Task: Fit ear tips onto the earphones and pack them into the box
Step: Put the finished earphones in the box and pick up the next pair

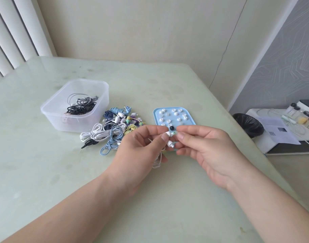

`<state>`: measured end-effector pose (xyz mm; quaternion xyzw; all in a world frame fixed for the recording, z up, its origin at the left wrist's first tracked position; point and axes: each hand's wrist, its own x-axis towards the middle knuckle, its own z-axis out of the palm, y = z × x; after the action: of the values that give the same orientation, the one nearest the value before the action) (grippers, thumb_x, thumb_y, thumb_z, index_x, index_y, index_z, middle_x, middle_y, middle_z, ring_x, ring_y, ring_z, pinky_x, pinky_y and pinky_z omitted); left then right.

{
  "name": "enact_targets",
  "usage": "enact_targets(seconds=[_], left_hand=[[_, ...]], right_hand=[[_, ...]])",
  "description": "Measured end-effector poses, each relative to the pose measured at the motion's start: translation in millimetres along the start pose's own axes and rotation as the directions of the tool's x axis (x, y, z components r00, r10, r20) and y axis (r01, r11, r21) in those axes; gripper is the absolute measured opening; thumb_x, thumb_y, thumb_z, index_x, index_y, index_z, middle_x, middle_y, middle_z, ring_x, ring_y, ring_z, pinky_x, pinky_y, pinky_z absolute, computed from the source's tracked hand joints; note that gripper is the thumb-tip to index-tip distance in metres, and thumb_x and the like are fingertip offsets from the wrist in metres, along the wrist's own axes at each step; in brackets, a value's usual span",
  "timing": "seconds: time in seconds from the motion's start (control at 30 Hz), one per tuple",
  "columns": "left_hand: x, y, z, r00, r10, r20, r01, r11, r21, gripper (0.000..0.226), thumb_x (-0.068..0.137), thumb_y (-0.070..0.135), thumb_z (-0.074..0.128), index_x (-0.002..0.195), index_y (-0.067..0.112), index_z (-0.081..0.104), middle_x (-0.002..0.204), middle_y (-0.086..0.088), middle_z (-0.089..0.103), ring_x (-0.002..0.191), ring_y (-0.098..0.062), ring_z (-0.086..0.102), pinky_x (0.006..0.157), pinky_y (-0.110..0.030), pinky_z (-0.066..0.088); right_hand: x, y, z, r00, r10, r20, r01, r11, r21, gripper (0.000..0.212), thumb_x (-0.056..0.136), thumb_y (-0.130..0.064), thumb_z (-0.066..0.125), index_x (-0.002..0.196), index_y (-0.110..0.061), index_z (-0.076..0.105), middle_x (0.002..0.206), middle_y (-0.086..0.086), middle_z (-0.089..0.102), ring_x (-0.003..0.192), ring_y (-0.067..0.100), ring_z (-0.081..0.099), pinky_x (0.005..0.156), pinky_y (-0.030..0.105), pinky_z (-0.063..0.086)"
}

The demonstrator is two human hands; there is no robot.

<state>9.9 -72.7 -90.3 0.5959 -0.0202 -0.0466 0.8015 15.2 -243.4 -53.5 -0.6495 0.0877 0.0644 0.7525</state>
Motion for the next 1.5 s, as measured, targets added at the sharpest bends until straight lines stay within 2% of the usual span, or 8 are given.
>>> enact_targets(seconds=[0.1, 0.2, 0.43, 0.6, 0.87, 1.2, 1.4, 1.5], left_hand=[[0.4, -0.8, -0.6, 1.0, 0.008, 0.005, -0.008, 1.0, 0.022, 0.009, 0.097, 0.011, 0.069, 0.104, 0.006, 0.071, 0.081, -0.012, 0.074, 0.076, -0.032, 0.059, 0.061, -0.029, 0.055], [-0.2, 0.5, -1.0, 1.0, 0.015, 0.02, -0.016, 0.998, 0.055, 0.009, 0.097, 0.012, 0.07, 0.1, 0.003, 0.069, 0.08, -0.015, 0.074, 0.069, -0.031, 0.054, 0.057, -0.027, 0.052], [1.6, -1.6, -1.2, 0.998, 0.037, 0.046, -0.042, 0.995, 0.094, 0.008, 0.097, 0.014, 0.071, 0.1, 0.006, 0.071, 0.086, -0.021, 0.071, 0.064, -0.026, 0.054, 0.066, -0.044, 0.047], [1.6, -2.0, -0.7, 0.998, 0.051, 0.044, -0.055, 0.992, 0.111, 0.009, 0.097, 0.014, 0.07, 0.1, 0.006, 0.07, 0.091, -0.027, 0.07, 0.065, -0.026, 0.053, 0.065, -0.043, 0.047], [2.2, -4.1, -1.2, 0.998, 0.058, 0.026, -0.061, 0.991, 0.118, 0.01, 0.096, 0.015, 0.07, 0.1, 0.006, 0.07, 0.084, -0.016, 0.072, 0.062, -0.022, 0.058, 0.065, -0.043, 0.048], [0.6, -2.7, -0.7, 0.996, 0.076, 0.038, -0.079, 0.992, 0.103, 0.012, 0.099, 0.012, 0.066, 0.096, 0.0, 0.066, 0.079, -0.014, 0.071, 0.062, -0.027, 0.047, 0.055, -0.027, 0.049], [1.1, -2.3, 0.8, 0.998, 0.066, 0.022, -0.068, 0.995, 0.074, 0.016, 0.098, 0.016, 0.069, 0.103, 0.001, 0.067, 0.085, -0.026, 0.069, 0.069, -0.028, 0.057, 0.063, -0.039, 0.047], [1.5, -2.2, 0.6, 0.997, 0.07, 0.021, -0.071, 0.996, 0.058, 0.015, 0.097, 0.013, 0.068, 0.103, 0.0, 0.067, 0.08, -0.019, 0.069, 0.067, -0.022, 0.063, 0.061, -0.03, 0.052]], right_hand=[[-2.0, 2.5, -1.3, 0.999, 0.019, 0.032, -0.021, 0.997, 0.071, 0.019, 0.084, 0.004, 0.073, 0.103, 0.004, 0.075, 0.086, 0.022, 0.075, 0.071, 0.022, 0.071, 0.065, 0.027, 0.06], [-1.6, 4.5, -1.9, 0.997, 0.05, 0.056, -0.057, 0.99, 0.129, 0.022, 0.076, 0.003, 0.076, 0.098, 0.003, 0.075, 0.081, 0.016, 0.074, 0.067, 0.021, 0.07, 0.063, 0.026, 0.06], [1.7, 9.1, -5.0, 0.994, 0.053, 0.091, -0.07, 0.98, 0.189, 0.017, 0.069, -0.003, 0.078, 0.085, -0.004, 0.076, 0.077, 0.013, 0.073, 0.064, 0.018, 0.068, 0.056, 0.024, 0.054], [0.8, 10.5, -5.1, 0.989, 0.036, 0.143, -0.059, 0.985, 0.161, 0.016, 0.069, -0.004, 0.078, 0.085, -0.005, 0.076, 0.08, 0.013, 0.073, 0.067, 0.018, 0.068, 0.056, 0.025, 0.052], [1.5, 12.6, -4.8, 0.987, -0.001, 0.161, -0.021, 0.991, 0.136, 0.028, 0.071, -0.007, 0.078, 0.097, 0.0, 0.071, 0.09, 0.018, 0.074, 0.075, 0.023, 0.069, 0.058, 0.027, 0.049], [-2.4, 18.9, -0.2, 0.989, -0.096, 0.115, 0.084, 0.99, 0.11, 0.014, 0.068, -0.007, 0.079, 0.082, -0.008, 0.077, 0.091, 0.021, 0.077, 0.079, 0.026, 0.071, 0.062, 0.029, 0.049], [-1.2, 17.9, -3.5, 0.984, -0.127, 0.125, 0.114, 0.988, 0.107, 0.01, 0.077, -0.003, 0.075, 0.087, -0.004, 0.075, 0.09, 0.019, 0.076, 0.075, 0.026, 0.07, 0.06, 0.03, 0.051], [0.7, 19.1, -4.8, 0.985, -0.14, 0.104, 0.127, 0.984, 0.122, 0.01, 0.086, 0.004, 0.07, 0.093, -0.003, 0.071, 0.093, 0.02, 0.076, 0.073, 0.026, 0.069, 0.061, 0.032, 0.054]])
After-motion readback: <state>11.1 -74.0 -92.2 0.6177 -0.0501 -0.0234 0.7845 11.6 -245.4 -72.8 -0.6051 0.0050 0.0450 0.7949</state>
